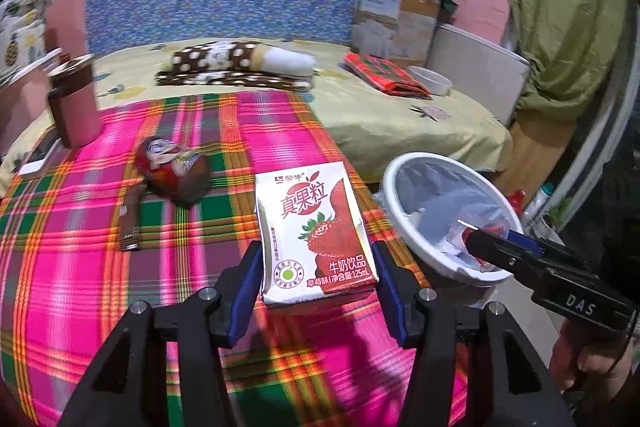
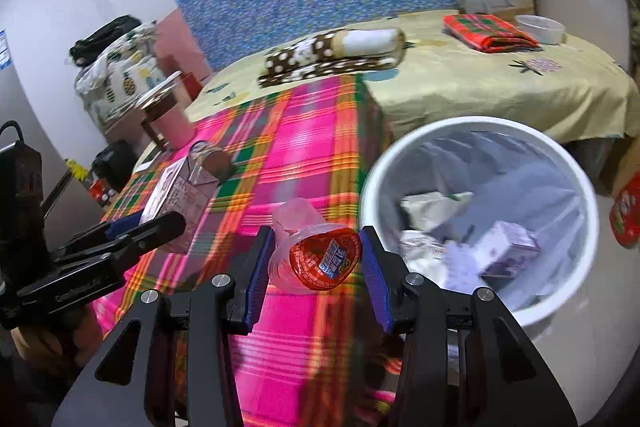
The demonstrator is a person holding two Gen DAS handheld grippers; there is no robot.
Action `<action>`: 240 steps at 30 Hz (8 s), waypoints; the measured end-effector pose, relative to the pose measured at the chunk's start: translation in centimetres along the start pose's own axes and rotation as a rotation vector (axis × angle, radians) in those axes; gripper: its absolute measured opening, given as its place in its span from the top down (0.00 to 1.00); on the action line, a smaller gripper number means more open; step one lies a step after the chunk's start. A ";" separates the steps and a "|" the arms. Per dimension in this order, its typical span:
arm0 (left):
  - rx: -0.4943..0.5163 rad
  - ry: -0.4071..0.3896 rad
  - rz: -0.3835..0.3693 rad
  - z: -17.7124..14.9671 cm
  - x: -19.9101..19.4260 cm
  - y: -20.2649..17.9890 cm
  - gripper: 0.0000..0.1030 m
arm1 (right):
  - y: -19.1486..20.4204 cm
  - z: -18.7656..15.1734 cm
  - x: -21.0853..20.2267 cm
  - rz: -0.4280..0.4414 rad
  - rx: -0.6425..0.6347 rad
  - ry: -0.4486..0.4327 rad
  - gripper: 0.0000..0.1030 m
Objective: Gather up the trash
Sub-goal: 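Carry the cup and carton over the white bin and release both, then move both grippers back over the red can and brown wrapper, then grasp the brown snack wrapper with the left gripper while the right approaches the red can, then grasp the red cartoon-face can with the right gripper and lift it, then carry the can and wrapper over the white bin and release both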
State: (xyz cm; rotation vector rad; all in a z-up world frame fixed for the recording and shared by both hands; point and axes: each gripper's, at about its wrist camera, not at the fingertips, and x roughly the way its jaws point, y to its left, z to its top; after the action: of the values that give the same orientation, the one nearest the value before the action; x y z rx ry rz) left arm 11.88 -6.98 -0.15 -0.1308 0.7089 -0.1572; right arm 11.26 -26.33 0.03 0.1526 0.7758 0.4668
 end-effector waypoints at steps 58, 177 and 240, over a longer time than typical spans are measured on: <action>0.151 0.112 -0.239 1.6 7.9 -8.8 0.38 | -7.8 -1.1 -1.5 -0.167 0.122 0.017 0.47; -0.318 0.071 0.254 -1.3 3.4 19.8 0.77 | 14.9 6.4 19.7 0.224 -0.453 0.266 0.38; 0.079 0.081 -0.108 0.9 3.3 -4.7 0.77 | -3.7 -0.2 -1.3 -0.160 0.016 0.011 0.47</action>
State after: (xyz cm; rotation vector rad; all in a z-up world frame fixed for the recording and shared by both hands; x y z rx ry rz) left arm 14.53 -12.20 -0.77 -0.0879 0.7760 -0.2950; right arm 11.61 -30.22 -0.41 0.1019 0.7960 0.3103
